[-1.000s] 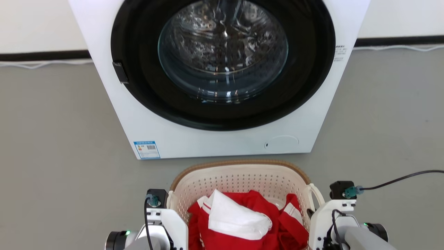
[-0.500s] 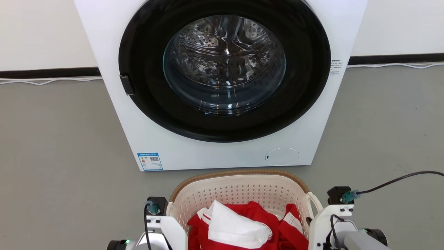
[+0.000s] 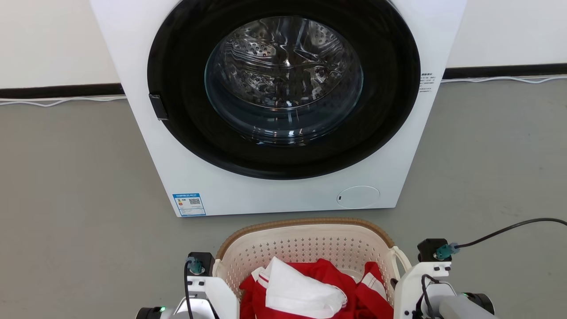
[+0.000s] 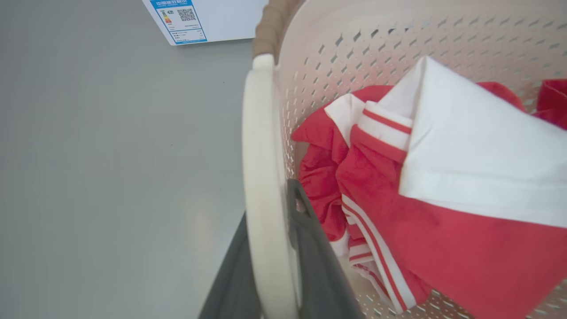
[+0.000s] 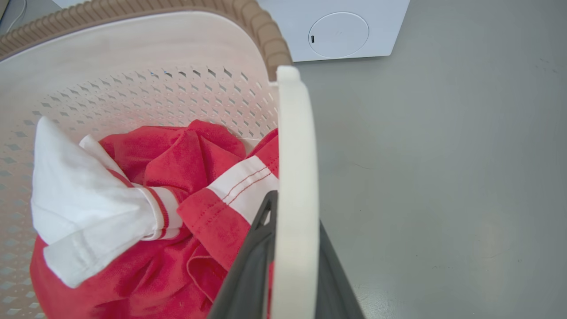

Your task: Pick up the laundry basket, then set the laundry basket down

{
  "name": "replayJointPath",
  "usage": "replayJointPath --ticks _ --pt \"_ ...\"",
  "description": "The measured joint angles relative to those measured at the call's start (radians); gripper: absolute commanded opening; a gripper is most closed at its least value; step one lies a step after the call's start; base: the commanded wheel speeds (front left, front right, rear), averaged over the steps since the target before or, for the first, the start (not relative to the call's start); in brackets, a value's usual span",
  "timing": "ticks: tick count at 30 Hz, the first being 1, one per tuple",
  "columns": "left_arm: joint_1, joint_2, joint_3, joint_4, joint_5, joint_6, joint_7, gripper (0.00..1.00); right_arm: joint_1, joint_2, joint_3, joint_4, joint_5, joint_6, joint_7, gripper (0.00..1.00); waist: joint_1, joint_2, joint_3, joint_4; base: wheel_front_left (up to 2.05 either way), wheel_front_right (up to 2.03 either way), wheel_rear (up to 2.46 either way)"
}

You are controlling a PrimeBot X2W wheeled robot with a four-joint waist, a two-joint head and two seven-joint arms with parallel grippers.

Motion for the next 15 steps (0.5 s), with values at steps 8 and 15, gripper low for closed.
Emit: replayJointPath --ticks 8,15 --pt "0.000 0.000 -0.010 0.000 -0.009 0.000 0.000 0.00 0.000 0.000 -0.006 0.000 0.000 0.000 0.000 0.00 0.0000 0.0000 -0.001 0.004 0.00 0.00 0.00" --pt "0.000 0.000 -0.017 0.000 -0.019 0.000 0.000 0.00 0.000 0.000 -0.009 0.000 0.000 0.000 0.000 0.00 0.0000 0.0000 -0.003 0.009 0.00 0.00 0.00"
